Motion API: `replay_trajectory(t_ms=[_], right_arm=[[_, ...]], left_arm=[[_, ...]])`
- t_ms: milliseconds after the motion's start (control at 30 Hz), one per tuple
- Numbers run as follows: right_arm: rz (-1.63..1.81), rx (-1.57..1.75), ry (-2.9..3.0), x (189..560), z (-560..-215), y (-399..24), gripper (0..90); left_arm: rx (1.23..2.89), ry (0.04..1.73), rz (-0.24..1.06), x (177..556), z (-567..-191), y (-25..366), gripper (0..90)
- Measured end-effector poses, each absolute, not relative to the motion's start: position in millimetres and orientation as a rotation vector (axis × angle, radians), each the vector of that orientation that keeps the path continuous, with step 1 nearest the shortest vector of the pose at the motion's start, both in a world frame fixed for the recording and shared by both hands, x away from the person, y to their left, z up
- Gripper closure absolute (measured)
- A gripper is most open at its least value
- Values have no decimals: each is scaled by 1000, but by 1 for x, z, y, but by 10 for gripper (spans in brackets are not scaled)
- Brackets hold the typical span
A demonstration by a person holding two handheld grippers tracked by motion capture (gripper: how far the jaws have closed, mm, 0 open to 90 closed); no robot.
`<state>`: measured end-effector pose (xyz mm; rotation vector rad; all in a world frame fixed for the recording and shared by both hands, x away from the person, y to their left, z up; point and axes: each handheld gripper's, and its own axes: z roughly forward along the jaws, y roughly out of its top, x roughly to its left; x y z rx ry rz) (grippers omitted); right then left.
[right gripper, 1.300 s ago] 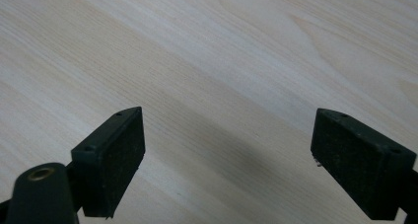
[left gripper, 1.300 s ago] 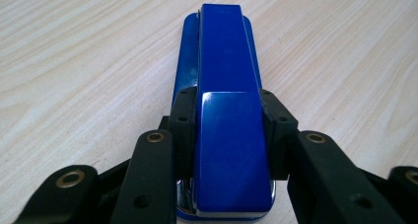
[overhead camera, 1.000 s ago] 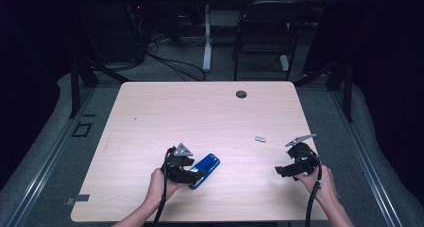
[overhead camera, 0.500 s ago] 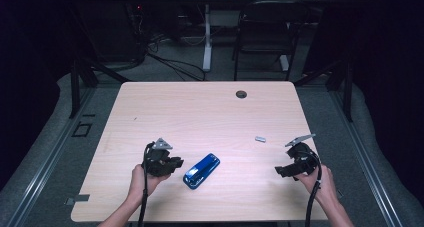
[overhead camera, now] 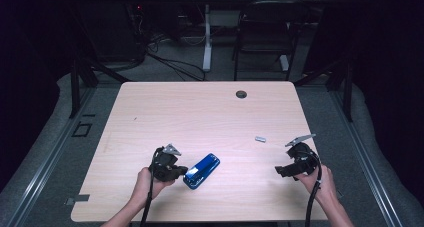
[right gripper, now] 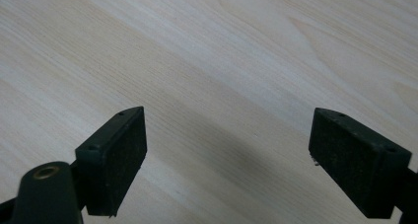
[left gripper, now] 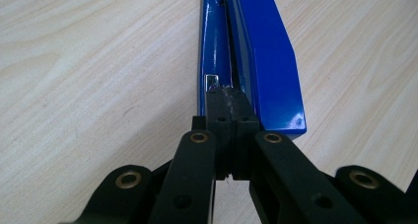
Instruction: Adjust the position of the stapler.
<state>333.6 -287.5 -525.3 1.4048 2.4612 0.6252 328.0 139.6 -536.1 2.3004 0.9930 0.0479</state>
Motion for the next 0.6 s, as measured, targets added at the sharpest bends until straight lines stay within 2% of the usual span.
replay_trajectory(t_ms=[600], right_arm=[[661,1448,2462,333,-525,-282,163]], left_arm=[[2301,981,-41,319,-535,132,900]])
